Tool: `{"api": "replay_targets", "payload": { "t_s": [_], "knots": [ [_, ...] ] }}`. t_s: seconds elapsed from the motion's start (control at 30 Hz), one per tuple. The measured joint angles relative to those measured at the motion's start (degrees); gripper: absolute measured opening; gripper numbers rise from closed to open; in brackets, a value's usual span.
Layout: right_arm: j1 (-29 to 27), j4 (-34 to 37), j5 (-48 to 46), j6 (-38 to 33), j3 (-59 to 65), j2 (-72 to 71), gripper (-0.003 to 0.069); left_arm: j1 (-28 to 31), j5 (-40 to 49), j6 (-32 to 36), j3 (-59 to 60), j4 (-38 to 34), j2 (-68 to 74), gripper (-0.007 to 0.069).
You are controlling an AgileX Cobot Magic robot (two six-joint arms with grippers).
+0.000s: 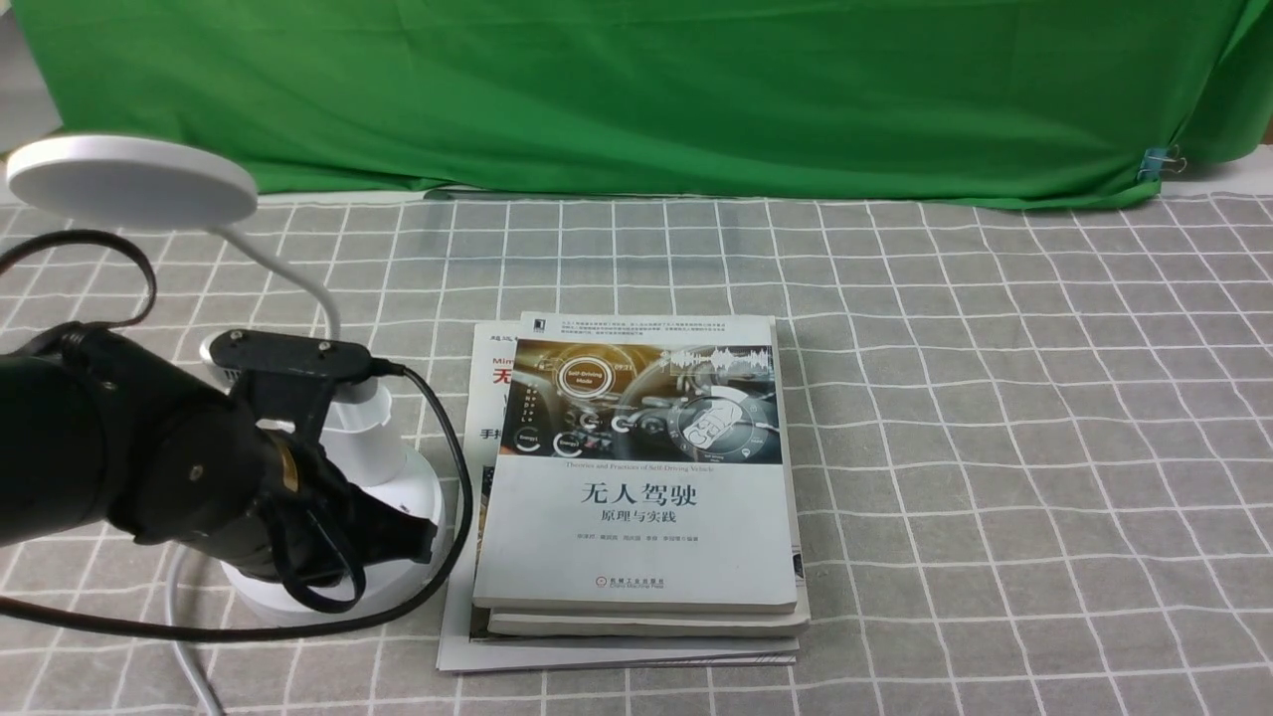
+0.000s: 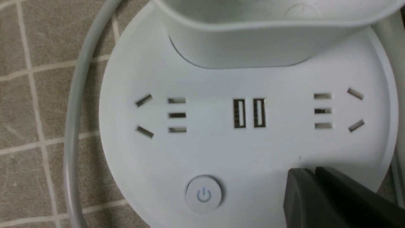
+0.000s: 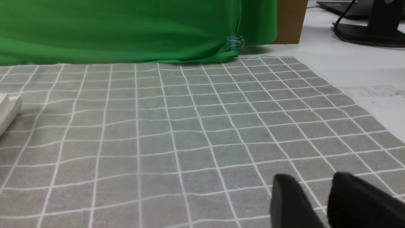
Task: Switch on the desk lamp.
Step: Use the left arm to press the button switch on the lamp holder
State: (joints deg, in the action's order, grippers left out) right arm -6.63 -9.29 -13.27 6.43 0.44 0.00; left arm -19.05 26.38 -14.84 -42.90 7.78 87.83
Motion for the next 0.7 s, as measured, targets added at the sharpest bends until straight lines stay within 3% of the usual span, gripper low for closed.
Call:
{"api": "replay_targets", "payload": {
  "t_s": [0.7],
  "knots": [
    [0.00, 0.00, 0.00, 0.00, 0.00, 0.00, 0.0245, 0.12, -0.21, 5.50, 0.45, -3.23, 1.64, 0.0019]
  ]
}}
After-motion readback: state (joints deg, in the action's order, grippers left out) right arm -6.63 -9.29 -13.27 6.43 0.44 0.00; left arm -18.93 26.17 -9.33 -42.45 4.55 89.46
